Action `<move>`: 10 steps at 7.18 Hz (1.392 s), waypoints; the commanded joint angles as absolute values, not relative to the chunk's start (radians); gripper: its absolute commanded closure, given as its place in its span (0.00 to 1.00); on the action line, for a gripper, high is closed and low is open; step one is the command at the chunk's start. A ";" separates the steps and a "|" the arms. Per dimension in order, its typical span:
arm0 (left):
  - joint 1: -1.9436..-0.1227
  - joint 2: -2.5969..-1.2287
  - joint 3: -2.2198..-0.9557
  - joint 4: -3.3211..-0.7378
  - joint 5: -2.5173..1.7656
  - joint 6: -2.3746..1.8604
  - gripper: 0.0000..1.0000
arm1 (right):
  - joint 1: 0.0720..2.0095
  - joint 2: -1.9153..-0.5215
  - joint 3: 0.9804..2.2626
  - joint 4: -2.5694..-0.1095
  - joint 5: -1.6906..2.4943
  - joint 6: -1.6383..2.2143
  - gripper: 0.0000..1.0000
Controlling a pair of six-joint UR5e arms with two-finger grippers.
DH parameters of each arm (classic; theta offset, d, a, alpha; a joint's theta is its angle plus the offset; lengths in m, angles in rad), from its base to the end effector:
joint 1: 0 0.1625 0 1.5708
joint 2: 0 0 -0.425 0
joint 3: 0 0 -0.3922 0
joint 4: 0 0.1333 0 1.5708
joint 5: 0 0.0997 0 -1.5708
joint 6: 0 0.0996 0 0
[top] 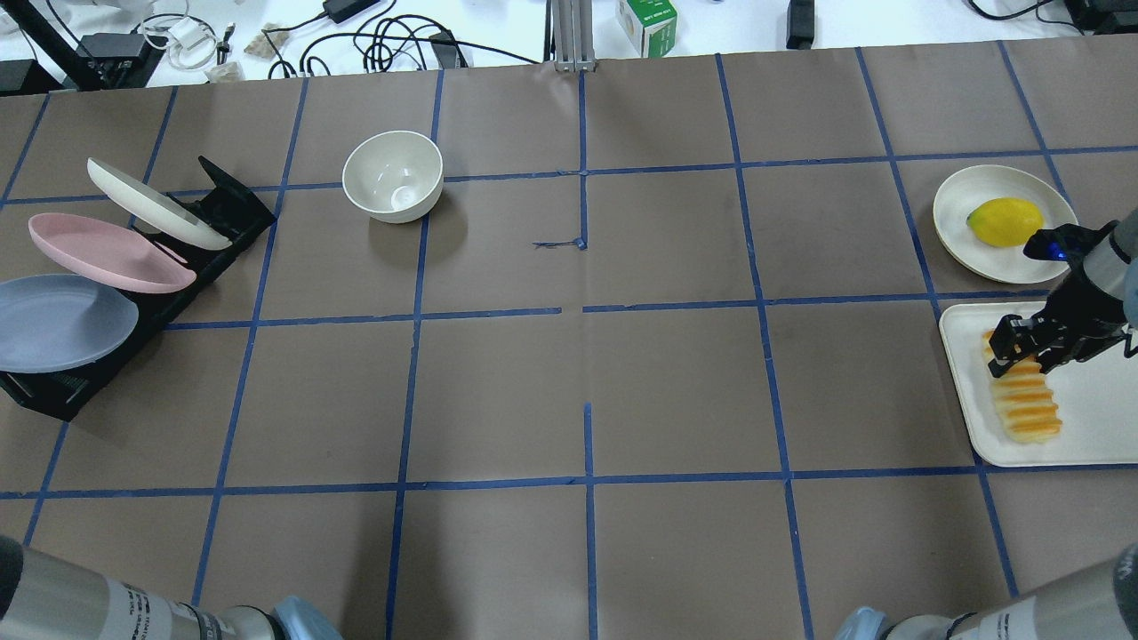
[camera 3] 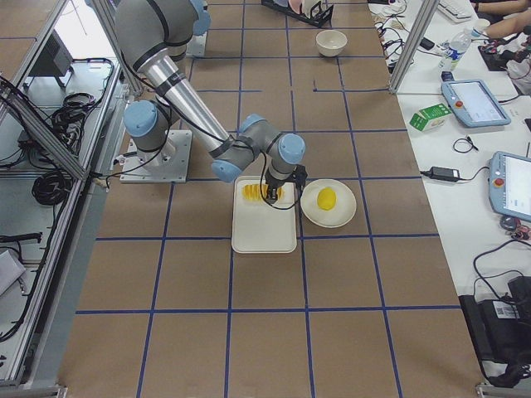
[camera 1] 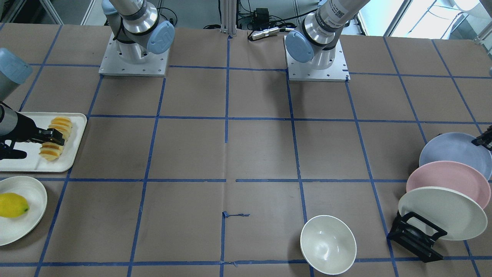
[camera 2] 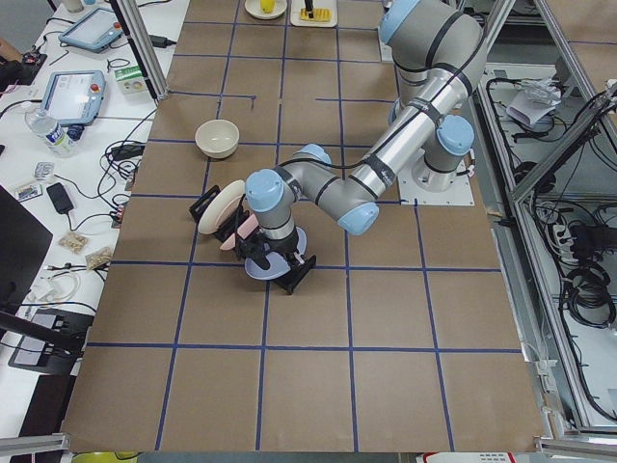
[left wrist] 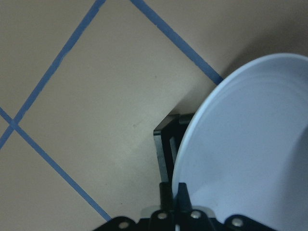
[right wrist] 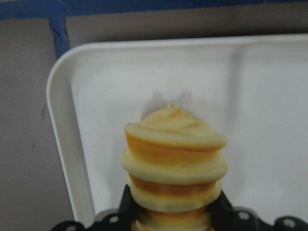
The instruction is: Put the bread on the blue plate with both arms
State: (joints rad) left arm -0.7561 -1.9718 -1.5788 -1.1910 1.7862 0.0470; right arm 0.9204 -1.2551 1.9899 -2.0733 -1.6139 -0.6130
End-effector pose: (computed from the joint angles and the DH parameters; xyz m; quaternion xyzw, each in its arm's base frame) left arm 0.3761 -0.5086 0.2976 -0.3708 0.9223 0.0581 0.0916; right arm -0.1983 -0.4737 0.1838 0.0161 0.9929 0.1061 0.0511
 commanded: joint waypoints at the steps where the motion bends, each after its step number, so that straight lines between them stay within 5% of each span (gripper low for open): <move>1: -0.753 -1.929 -1.556 -1.306 1.799 0.052 1.00 | 0.920 -1.266 1.971 -2.057 -1.627 -0.612 1.00; 7: -0.764 -1.732 -1.574 -2.002 1.620 0.049 1.00 | 1.018 -1.338 1.638 -1.699 -1.637 -0.598 1.00; 10: -1.043 -1.709 -1.643 -1.921 1.332 0.058 1.00 | 1.129 -1.339 1.482 -1.565 -1.635 -0.502 1.00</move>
